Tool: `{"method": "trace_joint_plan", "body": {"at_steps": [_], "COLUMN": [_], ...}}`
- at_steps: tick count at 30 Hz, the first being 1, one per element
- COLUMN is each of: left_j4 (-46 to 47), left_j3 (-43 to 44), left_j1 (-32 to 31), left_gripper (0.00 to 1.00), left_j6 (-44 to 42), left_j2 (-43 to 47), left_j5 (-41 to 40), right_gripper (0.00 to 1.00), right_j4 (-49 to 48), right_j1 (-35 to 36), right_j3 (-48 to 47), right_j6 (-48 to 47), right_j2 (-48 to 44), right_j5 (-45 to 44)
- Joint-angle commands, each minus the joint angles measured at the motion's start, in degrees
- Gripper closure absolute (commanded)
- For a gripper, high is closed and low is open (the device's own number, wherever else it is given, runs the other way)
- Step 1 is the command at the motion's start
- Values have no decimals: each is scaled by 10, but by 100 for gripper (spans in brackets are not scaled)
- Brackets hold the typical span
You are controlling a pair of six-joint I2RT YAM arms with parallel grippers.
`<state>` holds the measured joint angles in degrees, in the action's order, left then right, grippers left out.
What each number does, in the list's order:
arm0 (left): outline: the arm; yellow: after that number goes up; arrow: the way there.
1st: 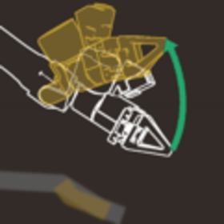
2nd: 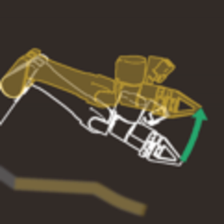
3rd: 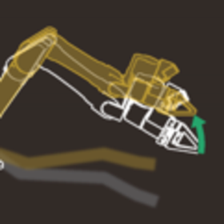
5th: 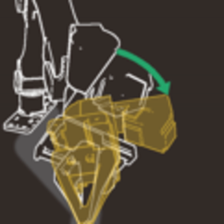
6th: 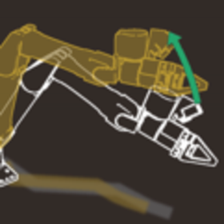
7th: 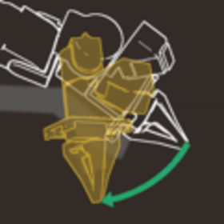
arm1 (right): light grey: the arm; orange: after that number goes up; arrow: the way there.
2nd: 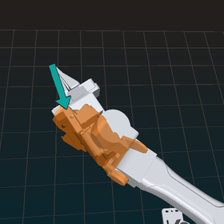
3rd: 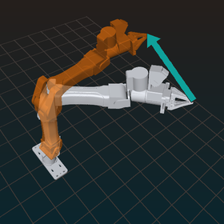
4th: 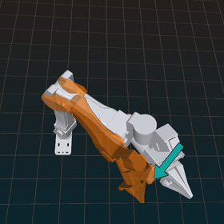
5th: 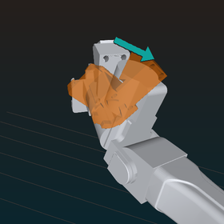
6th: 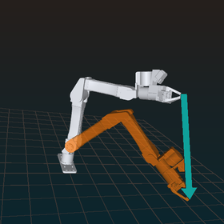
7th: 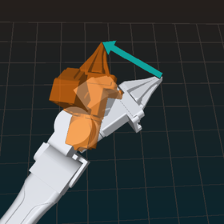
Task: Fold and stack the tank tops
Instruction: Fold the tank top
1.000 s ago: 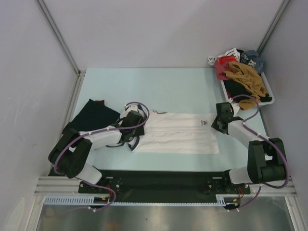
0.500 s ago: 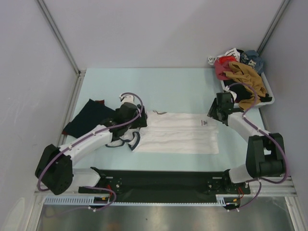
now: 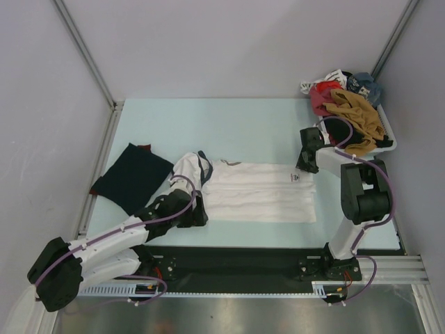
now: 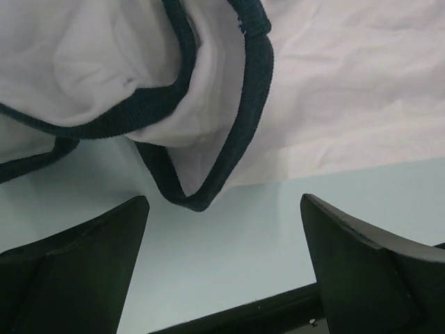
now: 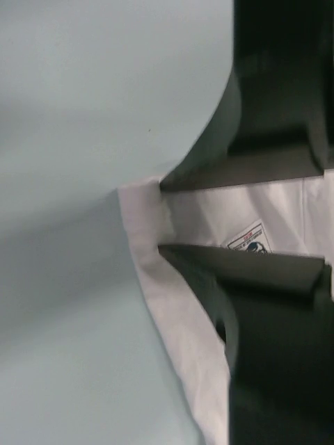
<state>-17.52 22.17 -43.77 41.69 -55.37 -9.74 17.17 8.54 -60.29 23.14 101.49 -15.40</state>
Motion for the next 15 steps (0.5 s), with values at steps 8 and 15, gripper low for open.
{"method": "trace_joint_plan", "body": {"at_steps": [8,15], "left_j4": [-3,22], "left_j3": [-16,-13], "left_j1": [-1,18], "left_gripper": [1,0], "left_j6": [28,14], "left_j2": [-6,-32], "left_j5": [25,31], "right_gripper": [87,48], "right_j4": [32,44], "right_j1": [2,0], "right_j3": [51,97], "right_j6": [12,17], "right_j2": [-34,-109], "right_j5": [-45,-49]}}
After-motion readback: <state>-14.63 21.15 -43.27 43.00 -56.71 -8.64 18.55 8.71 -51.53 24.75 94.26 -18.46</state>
